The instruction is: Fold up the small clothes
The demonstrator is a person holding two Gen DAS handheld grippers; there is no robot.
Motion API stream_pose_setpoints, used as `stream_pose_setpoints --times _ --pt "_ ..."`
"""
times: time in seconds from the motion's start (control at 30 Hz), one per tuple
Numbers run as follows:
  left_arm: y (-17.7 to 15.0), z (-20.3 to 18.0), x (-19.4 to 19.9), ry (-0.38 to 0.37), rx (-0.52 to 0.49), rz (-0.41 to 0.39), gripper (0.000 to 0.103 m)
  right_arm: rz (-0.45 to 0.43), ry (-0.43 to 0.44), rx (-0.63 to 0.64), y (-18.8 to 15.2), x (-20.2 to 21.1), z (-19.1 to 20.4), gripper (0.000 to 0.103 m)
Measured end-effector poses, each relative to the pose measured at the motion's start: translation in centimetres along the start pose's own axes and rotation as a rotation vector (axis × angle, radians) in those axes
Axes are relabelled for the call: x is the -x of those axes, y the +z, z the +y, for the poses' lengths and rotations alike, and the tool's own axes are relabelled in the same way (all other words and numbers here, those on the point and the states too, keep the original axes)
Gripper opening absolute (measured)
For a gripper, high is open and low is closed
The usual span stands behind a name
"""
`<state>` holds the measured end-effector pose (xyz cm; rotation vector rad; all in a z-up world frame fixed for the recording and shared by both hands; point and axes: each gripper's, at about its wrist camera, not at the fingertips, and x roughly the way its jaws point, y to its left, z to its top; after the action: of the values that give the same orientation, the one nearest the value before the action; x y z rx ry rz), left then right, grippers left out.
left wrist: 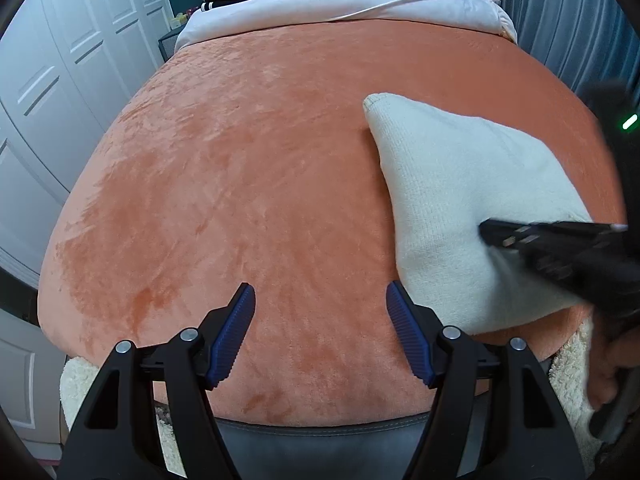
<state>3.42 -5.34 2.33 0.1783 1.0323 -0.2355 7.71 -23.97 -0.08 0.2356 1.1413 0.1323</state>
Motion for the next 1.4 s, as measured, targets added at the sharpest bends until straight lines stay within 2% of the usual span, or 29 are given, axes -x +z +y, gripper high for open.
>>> stream_pose_setpoints --times 0.03,0.07,0.13,0.2,0.23,0.27,0.33,0.43,0.47,0.5,0.57,0.6,0.67,0.77,0.83,0.87,0.97,1.03,1.07,1.13,1.17,1.2,1.27,1.33,1.37,1.4 --pt "0.1 -0.1 -0.2 -0.003 -0.003 0.004 0.066 -0.027 0.06 -0.042 0.0 1.6 -0.7 0.009" --pt "0.0 -0.2 -0.4 -0.006 -0.004 0.007 0.066 -0.054 0.081 -0.066 -0.1 2.6 -2.2 0.009" --pt "0.1 -0.7 -0.5 -0.01 -0.012 0.013 0.066 -0.077 0.017 -0.086 -1.0 3.5 -3.8 0.009" --pt "0.1 -1.1 -0.6 -0.014 -0.021 0.011 0.066 -0.005 -0.033 -0.113 -1.8 1.4 -5.0 0.007" --pt "0.1 -1.4 -0.6 -0.016 -0.029 0.011 0.066 0.044 -0.032 -0.126 -2.6 0.0 -6.1 0.003" --pt "0.1 -1.8 -0.6 -0.016 -0.038 0.011 0.066 0.056 -0.018 -0.141 -3.1 -0.7 -6.5 0.002" --pt "0.2 -2.2 -0.7 -0.011 -0.051 0.012 0.066 0.023 0.006 -0.166 -3.3 0.8 -6.7 0.002" --pt "0.5 -2.5 -0.8 -0.031 -0.045 0.016 0.068 -0.106 -0.009 -0.215 -4.3 5.2 -7.8 0.014" --pt "0.7 -2.7 -0.9 -0.04 -0.04 0.019 0.074 -0.149 -0.023 -0.238 -4.8 6.6 -8.8 0.027" --pt "0.9 -2.9 -0.9 -0.054 -0.031 0.018 0.075 -0.183 -0.047 -0.265 -5.2 7.6 -10.0 0.043" --pt "1.7 -3.6 -1.1 -0.094 -0.016 0.013 0.075 -0.212 -0.098 -0.313 -5.7 8.5 -12.5 0.051" --pt "2.2 -4.0 -1.2 -0.114 -0.009 0.009 0.075 -0.205 -0.125 -0.343 -5.8 8.5 -14.1 0.051" --pt "3.4 -4.9 -1.5 -0.159 0.014 -0.014 0.078 -0.191 -0.117 -0.391 -5.2 7.4 -15.9 0.051" --pt "5.0 -6.1 -3.1 -0.171 0.03 -0.019 0.079 -0.157 -0.008 -0.424 -3.7 4.9 -17.2 0.05" --pt "6.0 -6.6 -4.0 -0.167 0.044 0.009 0.079 -0.122 0.055 -0.411 -3.1 3.8 -17.2 0.01" --pt "6.2 -6.7 -3.8 -0.174 0.055 0.006 0.079 -0.138 0.046 -0.383 -2.6 4.4 -16.6 0.011" --pt "6.8 -7.3 -2.4 -0.17 0.039 -0.057 0.083 -0.291 0.076 -0.301 -1.9 8.9 -14.6 0.01" --pt "6.8 -8.1 -2.9 -0.139 0.011 -0.062 0.084 -0.326 0.083 -0.297 -2.3 9.5 -14.9 0.01" --pt "6.7 -8.4 -3.7 -0.132 0.007 -0.042 0.084 -0.296 0.057 -0.309 -2.5 8.3 -15.6 0.01" --pt "6.2 -9.2 -5.9 -0.132 0.003 0.028 0.084 -0.118 -0.065 -0.299 -3.3 2.6 -17.2 0.011" --pt "5.8 -9.4 -7.0 -0.118 0.0 0.056 0.085 -0.084 -0.072 -0.305 -3.8 0.8 -17.7 0.012" --pt "5.3 -9.4 -7.5 -0.104 0.003 0.06 0.086 -0.126 -0.047 -0.33 -4.1 1.1 -18.0 0.012" --pt "5.0 -8.9 -7.3 -0.116 0.035 0.043 0.086 -0.137 0.01 -0.381 -3.8 3.0 -18.4 0.013" --pt "4.9 -8.3 -7.0 -0.14 0.06 0.048 0.086 -0.202 -0.002 -0.394 -4.1 5.5 -18.3 0.021" --pt "4.9 -7.7 -6.8 -0.164 0.082 0.044 0.087 -0.219 -0.03 -0.395 -4.4 6.3 -18.3 0.038" --pt "4.8 -7.1 -6.6 -0.189 0.109 0.036 0.089 -0.225 -0.045 -0.401 -5.0 6.9 -18.4 0.059"
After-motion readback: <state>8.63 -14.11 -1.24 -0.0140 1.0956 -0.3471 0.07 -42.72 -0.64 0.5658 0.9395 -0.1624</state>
